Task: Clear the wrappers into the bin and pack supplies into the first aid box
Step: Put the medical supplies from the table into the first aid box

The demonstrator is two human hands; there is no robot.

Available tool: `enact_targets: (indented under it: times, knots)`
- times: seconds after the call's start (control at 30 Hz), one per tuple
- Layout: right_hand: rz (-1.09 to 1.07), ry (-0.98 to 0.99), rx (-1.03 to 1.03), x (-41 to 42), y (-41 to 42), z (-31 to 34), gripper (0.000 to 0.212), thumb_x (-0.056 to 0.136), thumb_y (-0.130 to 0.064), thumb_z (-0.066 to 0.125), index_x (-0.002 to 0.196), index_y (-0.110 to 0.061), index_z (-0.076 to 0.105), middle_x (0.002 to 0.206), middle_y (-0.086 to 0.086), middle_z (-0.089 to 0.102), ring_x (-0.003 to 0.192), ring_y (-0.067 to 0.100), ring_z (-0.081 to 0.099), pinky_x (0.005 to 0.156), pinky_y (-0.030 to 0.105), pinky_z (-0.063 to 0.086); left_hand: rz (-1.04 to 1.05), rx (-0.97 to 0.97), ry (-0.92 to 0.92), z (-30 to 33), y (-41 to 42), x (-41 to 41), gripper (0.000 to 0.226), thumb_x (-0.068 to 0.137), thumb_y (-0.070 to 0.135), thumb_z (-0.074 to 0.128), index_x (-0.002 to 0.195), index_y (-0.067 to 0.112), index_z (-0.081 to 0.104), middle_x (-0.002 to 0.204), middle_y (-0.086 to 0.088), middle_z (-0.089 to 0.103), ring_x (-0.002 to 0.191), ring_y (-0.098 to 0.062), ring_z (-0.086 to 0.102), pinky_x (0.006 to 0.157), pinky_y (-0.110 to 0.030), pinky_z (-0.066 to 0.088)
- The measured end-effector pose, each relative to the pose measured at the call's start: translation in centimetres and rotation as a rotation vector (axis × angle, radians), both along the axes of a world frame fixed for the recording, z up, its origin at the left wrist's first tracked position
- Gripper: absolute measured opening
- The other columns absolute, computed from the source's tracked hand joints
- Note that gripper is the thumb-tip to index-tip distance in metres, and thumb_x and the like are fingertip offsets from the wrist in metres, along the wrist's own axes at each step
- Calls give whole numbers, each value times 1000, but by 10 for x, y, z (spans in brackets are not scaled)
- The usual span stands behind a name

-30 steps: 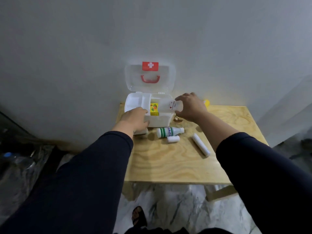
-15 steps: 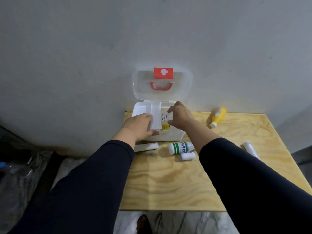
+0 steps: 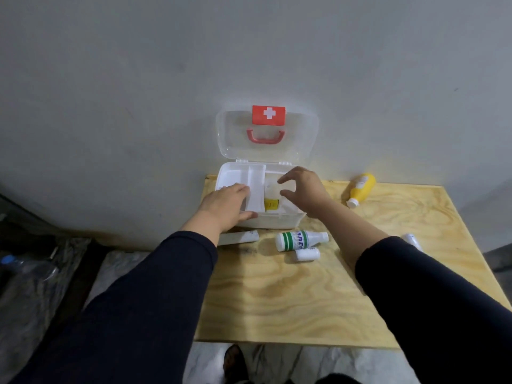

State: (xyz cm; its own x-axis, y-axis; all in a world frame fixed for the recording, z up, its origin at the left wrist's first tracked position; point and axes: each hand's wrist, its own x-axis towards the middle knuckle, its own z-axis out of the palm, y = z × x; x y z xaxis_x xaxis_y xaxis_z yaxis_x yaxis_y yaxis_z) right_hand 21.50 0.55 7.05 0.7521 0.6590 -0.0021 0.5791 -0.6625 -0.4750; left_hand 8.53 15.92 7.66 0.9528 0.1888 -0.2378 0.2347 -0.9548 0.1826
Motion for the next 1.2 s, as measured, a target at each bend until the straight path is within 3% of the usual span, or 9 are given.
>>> enact_targets:
  times: [0.2,0.43,0.7,0.8,0.93,1.1,1.2]
  knots:
    - [-149,-25,235,-8,-60,0,21,80,-8,71,100,-9,68,105,12,64,99,24,61,89,35,51,23,-23,-13,-2,-4,-7,70,92,54,46,149,17,27,156,2,29,138,-25,36,103,-39,40]
    - [-124,273,-15,-27,-100,-40,28,79,0,66,105,-12,68,116,8,68,111,25,59,95,35,45,58,-37,-7,-1,-11,-9,67,94,50,45,150,18,25,159,3,22,144,-27,26,109,-40,34]
    - [-151,321,-52,-22,-105,-49,32,79,6,59,104,-12,67,113,8,67,101,25,60,85,33,48,65,-53,1,-1,-10,-8,65,94,49,46,148,18,28,158,3,26,141,-27,30,108,-41,36]
    - [-185,365,25,-16,-109,-39,30,83,3,58,109,-10,65,107,10,65,83,18,59,66,21,48,77,-70,10,-1,-11,-7,65,94,49,46,149,18,27,158,4,24,143,-29,27,109,-40,34]
    - [-293,380,216,-2,-111,-17,31,85,-2,60,115,-10,63,108,7,58,91,16,55,79,26,44,83,-86,13,-4,-8,-6,65,94,50,46,148,19,28,158,4,24,144,-30,26,111,-42,32]
    - [-366,281,351,-1,-105,6,28,89,-4,57,116,-11,62,103,-2,57,76,11,58,62,12,43,72,-81,18,-3,-9,-6,64,94,50,46,148,19,28,158,4,26,140,-29,31,109,-41,36]
    - [-383,212,407,0,-102,23,26,91,-8,57,116,-12,64,101,0,59,78,13,60,71,28,53,71,-88,32,-2,-9,-6,65,93,50,46,147,19,28,158,3,25,141,-31,31,109,-42,36]
